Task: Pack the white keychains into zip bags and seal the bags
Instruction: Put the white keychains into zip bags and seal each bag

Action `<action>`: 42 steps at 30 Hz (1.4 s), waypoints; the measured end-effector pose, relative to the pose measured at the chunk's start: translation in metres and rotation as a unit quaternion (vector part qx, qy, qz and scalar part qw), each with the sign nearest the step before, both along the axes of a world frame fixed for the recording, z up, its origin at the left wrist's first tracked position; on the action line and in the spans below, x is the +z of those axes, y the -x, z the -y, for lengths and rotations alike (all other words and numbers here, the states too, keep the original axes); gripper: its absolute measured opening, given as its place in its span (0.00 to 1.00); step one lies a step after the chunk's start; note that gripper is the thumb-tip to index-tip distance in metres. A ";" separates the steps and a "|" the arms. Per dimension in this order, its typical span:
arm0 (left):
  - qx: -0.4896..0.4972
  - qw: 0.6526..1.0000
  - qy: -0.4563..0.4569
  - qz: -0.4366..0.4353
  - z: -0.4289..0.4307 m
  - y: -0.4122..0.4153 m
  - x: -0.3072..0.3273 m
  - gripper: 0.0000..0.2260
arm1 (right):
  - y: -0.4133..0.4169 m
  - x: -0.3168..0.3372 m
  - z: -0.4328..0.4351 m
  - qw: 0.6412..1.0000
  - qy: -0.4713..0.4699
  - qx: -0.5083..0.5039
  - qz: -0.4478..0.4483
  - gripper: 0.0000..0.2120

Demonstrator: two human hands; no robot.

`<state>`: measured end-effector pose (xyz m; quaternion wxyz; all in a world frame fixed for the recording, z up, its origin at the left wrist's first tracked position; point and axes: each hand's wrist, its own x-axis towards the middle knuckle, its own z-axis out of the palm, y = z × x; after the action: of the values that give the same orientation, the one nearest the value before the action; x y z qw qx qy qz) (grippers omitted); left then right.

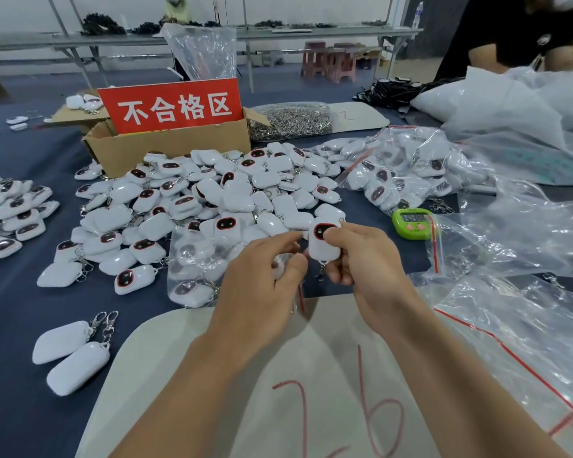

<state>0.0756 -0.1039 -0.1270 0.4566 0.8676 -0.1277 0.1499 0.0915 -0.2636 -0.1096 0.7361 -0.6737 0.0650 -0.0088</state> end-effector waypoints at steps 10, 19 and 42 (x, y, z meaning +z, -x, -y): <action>-0.010 0.997 0.030 0.066 0.005 0.005 0.005 0.19 | 0.006 0.004 -0.007 0.997 0.058 0.006 0.053 0.10; 0.026 0.997 0.030 0.071 -0.002 -0.002 -0.001 0.19 | 0.005 0.004 -0.002 0.984 -0.012 0.173 0.037 0.10; 0.086 0.987 -0.029 0.131 0.002 0.000 0.003 0.22 | 0.000 -0.004 -0.004 0.983 0.110 -0.058 0.135 0.07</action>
<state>0.0754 -0.1056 -0.1237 0.3963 0.8611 -0.1155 0.2969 0.0913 -0.2600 -0.1132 0.6576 -0.7383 0.0024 -0.1498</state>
